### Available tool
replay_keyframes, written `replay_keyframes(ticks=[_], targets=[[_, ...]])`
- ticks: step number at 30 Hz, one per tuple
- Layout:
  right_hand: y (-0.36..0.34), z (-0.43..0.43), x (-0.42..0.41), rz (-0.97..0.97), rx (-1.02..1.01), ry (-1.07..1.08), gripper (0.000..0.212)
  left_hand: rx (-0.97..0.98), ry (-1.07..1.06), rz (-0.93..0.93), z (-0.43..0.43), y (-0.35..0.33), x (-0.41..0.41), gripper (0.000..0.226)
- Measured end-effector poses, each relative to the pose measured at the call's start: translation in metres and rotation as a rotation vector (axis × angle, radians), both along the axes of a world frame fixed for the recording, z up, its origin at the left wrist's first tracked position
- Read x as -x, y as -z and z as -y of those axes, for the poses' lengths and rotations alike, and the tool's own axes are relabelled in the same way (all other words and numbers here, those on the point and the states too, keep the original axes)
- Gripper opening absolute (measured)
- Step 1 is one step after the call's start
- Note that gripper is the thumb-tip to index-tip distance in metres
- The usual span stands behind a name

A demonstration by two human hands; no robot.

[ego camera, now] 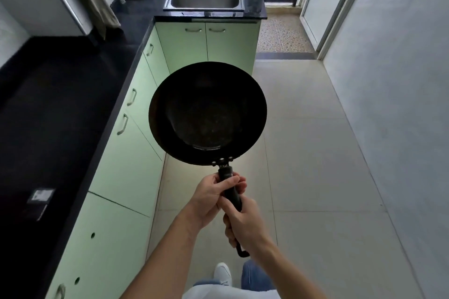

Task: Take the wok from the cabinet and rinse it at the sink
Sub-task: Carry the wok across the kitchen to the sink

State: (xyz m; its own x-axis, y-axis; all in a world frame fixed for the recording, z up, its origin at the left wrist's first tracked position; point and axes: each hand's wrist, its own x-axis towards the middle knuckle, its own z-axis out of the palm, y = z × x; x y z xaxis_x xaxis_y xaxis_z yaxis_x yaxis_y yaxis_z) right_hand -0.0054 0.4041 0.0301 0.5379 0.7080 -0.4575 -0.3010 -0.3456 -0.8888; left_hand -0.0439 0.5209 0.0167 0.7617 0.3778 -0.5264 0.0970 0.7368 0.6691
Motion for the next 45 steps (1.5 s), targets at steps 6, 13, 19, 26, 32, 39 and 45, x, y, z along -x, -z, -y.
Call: replay_keyframes(ticks=[6,13,19,26,32,39,45], targets=[[0.008,-0.060,-0.056,-0.007,0.023,0.007,0.025,-0.009,-0.022,-0.028,-0.058,0.012,-0.055,0.023],[0.021,-0.144,-0.157,-0.046,0.018,-0.058,0.029,-0.017,-0.077,-0.066,-0.140,0.020,-0.149,0.020],[0.010,-0.218,-0.258,-0.012,0.003,-0.123,0.025,-0.035,-0.130,-0.063,-0.209,0.007,-0.242,0.026],[0.005,-0.278,-0.334,-0.008,-0.017,-0.150,0.027,-0.045,-0.190,-0.047,-0.269,0.001,-0.315,0.029],[0.010,-0.328,-0.375,-0.014,-0.023,-0.188,0.026,-0.071,-0.236,-0.076,-0.318,0.008,-0.354,0.021],[0.023,-0.412,-0.425,0.023,0.018,-0.205,0.033,-0.046,-0.229,-0.068,-0.401,0.017,-0.401,0.024],[0.025,-0.510,-0.467,0.059,0.051,-0.161,0.028,-0.033,-0.174,-0.058,-0.502,0.019,-0.447,0.028]])
